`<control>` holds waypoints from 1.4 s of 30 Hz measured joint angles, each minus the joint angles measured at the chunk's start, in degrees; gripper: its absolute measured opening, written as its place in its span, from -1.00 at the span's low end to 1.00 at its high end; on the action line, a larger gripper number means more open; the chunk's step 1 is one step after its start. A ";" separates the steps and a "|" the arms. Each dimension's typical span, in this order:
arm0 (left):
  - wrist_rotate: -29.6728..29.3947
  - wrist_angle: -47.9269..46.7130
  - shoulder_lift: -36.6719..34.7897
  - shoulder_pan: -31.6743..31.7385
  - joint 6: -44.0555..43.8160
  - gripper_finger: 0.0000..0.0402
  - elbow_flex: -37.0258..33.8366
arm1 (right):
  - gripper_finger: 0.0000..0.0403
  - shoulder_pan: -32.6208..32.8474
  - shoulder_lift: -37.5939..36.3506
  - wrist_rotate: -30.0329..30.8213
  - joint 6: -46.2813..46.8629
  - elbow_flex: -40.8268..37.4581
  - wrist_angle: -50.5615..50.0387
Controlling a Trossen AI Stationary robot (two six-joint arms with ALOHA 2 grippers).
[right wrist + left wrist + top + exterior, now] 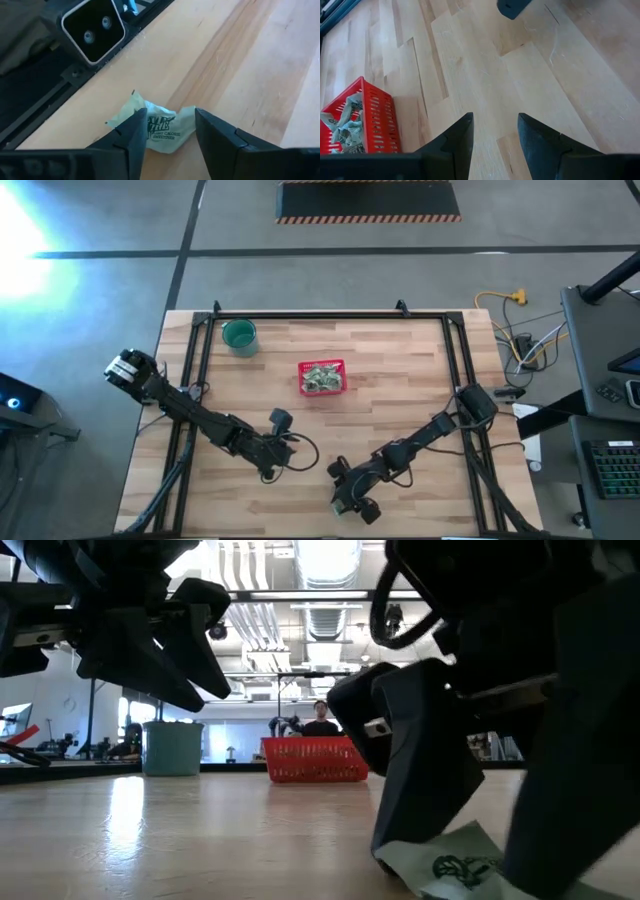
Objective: Pick and place items into bin
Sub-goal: Put the stevia packet into the red bin
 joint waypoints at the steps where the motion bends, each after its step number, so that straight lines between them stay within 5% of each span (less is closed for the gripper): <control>1: 0.00 0.01 0.00 0.00 0.00 -0.32 0.00 | -0.27 0.00 0.50 -0.06 0.02 0.88 -0.77; 16: 0.01 0.00 0.00 0.02 -0.03 -0.32 -0.07 | -0.92 -0.06 0.69 -0.11 -2.26 4.20 -9.15; 23: 0.01 0.04 -0.03 0.07 -0.01 -0.32 0.02 | -0.94 0.00 -1.62 0.08 -4.88 3.88 -11.80; 37: -0.86 -1.56 -2.86 0.02 0.00 -0.32 0.15 | -0.94 -0.93 -12.85 27.36 -11.66 4.16 -23.07; 42: -3.80 -2.16 -5.72 0.02 -0.01 -0.32 -0.02 | -0.94 -3.09 -16.83 30.76 -15.09 4.10 -24.84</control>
